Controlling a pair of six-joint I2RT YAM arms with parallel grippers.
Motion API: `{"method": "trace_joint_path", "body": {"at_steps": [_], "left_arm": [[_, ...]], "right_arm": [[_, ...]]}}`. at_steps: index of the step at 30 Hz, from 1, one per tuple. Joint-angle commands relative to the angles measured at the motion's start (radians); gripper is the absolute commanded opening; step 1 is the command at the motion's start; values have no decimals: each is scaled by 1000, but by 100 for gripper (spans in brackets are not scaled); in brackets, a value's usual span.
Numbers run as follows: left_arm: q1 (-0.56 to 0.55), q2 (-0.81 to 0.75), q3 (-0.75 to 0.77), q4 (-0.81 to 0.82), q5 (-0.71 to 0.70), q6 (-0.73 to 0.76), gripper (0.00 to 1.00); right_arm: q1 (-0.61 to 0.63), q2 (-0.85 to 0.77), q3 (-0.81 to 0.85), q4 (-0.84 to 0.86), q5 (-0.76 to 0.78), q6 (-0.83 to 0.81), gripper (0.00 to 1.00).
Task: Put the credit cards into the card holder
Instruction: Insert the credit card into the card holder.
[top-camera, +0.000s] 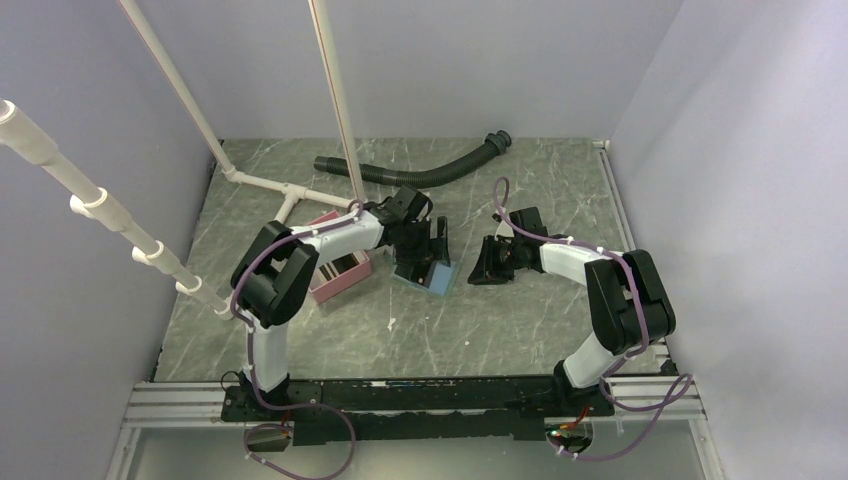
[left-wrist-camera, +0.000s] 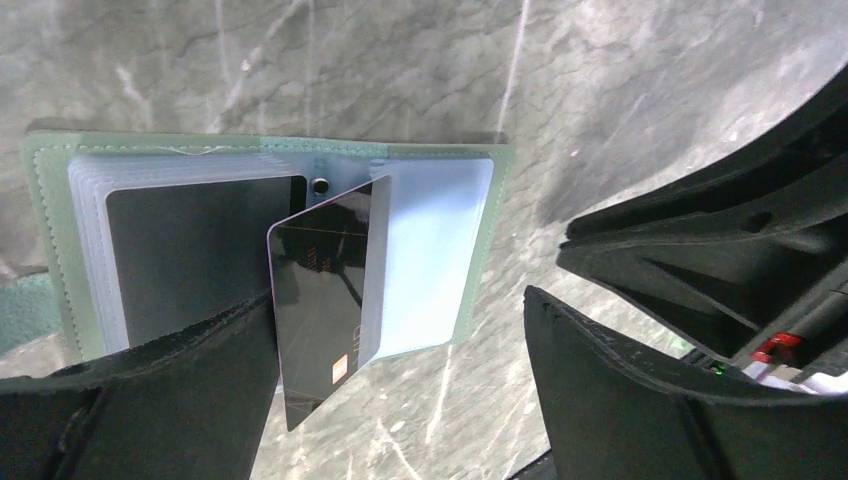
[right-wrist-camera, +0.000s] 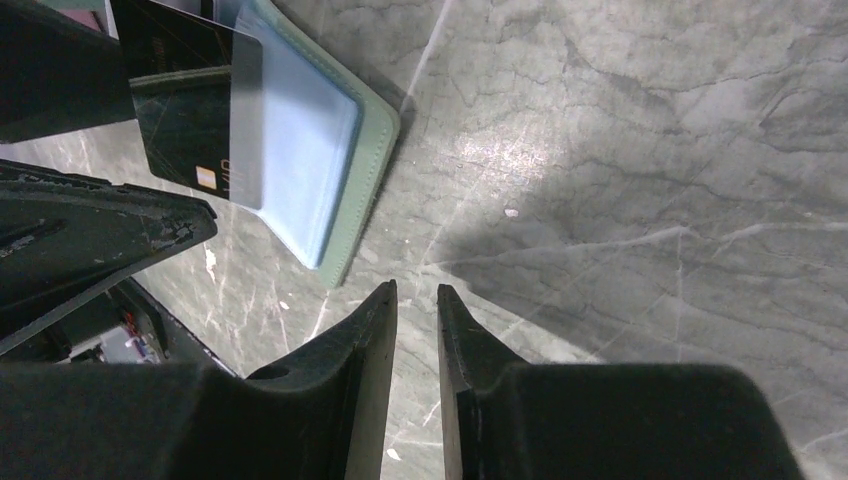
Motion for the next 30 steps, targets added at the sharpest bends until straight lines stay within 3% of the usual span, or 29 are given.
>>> {"method": "trace_joint_path", "body": {"at_steps": [1, 11, 14, 20, 22, 25, 30], "left_arm": [[10, -18, 39, -171, -110, 76, 94], [13, -29, 83, -251, -163, 133, 98], [32, -8, 58, -202, -69, 119, 91], [143, -40, -117, 98, 245, -7, 88], [127, -56, -78, 3, 163, 41, 92], [68, -60, 22, -195, -93, 138, 95], [49, -30, 61, -290, -116, 180, 96]], "right_arm": [[0, -7, 17, 33, -30, -11, 24], [32, 13, 25, 44, -36, -3, 25], [48, 14, 28, 75, -82, 22, 25], [49, 23, 1, 184, -157, 108, 25], [50, 22, 2, 175, -150, 103, 25], [49, 24, 5, 164, -136, 96, 25], [60, 41, 8, 178, -135, 109, 26]]}}
